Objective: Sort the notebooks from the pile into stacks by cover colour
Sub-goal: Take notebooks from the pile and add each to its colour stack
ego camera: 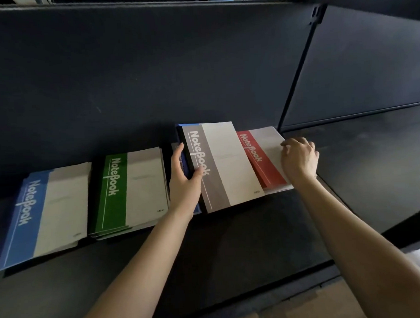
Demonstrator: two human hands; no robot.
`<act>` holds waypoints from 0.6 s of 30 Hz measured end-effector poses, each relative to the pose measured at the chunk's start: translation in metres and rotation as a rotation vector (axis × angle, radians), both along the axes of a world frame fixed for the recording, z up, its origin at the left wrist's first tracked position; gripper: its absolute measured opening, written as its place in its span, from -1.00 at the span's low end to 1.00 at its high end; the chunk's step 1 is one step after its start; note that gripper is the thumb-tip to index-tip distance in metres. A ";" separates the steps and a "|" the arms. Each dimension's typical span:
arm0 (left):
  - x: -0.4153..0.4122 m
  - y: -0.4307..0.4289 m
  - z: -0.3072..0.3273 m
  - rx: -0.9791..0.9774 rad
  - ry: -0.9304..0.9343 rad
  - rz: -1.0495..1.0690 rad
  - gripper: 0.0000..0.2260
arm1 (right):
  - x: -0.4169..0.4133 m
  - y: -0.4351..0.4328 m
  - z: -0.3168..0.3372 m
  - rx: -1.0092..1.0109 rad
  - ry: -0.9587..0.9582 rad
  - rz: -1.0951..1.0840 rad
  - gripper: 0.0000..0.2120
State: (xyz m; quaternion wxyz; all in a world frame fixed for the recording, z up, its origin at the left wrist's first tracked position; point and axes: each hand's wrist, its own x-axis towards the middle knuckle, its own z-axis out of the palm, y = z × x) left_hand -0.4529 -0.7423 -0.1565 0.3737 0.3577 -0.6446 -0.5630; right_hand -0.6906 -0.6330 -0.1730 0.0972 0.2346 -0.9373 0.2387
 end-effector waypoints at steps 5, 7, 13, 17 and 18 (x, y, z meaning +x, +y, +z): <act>0.001 -0.002 -0.002 0.031 0.072 -0.007 -0.44 | 0.006 0.003 0.002 -0.275 0.047 -0.028 -0.72; 0.002 0.000 0.000 0.024 0.079 -0.011 -0.44 | 0.011 0.005 0.008 -0.369 0.068 -0.031 -0.69; 0.005 0.000 0.006 0.046 0.165 -0.083 -0.45 | 0.048 -0.003 0.038 -0.539 -0.119 0.242 -0.68; 0.011 -0.002 0.023 -0.016 0.221 -0.098 -0.45 | 0.078 -0.012 0.047 -0.541 -0.582 0.479 -0.49; 0.014 -0.005 0.026 -0.038 0.229 -0.090 -0.44 | 0.084 -0.013 0.047 -0.602 -0.671 0.511 -0.49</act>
